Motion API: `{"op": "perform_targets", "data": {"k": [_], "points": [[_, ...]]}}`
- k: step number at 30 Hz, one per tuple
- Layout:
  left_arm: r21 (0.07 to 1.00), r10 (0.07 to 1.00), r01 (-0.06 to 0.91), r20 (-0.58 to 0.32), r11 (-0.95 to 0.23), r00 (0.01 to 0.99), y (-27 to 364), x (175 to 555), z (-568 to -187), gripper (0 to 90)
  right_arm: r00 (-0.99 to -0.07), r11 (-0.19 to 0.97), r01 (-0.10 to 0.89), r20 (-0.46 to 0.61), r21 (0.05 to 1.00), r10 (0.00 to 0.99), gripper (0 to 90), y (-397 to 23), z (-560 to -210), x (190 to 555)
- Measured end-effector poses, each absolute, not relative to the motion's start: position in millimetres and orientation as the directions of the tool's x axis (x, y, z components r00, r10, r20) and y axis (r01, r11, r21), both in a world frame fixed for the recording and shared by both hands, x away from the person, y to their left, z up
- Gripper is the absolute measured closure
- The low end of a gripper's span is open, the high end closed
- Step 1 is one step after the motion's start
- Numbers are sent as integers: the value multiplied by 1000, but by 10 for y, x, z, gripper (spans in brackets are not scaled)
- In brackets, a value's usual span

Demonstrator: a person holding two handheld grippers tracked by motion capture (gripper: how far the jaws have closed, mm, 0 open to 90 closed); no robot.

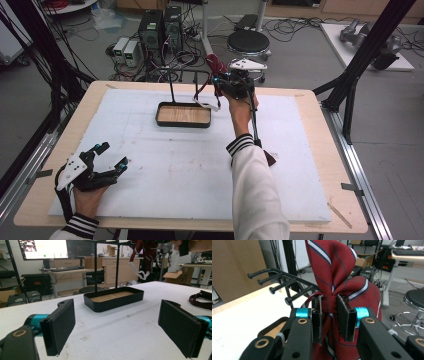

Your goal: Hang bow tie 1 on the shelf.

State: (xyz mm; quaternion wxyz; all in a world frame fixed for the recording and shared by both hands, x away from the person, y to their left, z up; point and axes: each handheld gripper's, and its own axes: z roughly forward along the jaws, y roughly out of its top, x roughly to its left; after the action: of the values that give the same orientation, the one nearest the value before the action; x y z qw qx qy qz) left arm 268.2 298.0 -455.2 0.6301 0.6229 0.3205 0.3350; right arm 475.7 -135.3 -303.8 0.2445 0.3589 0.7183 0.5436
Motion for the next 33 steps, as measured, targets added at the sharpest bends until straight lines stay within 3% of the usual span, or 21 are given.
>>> {"op": "perform_targets", "data": {"k": [33], "points": [[1000, 822, -22, 14, -2, 569, 2979, 2679, -4551, 147, -572, 218, 408, 62, 887, 818, 751, -1509, -3412, 5022]]}}
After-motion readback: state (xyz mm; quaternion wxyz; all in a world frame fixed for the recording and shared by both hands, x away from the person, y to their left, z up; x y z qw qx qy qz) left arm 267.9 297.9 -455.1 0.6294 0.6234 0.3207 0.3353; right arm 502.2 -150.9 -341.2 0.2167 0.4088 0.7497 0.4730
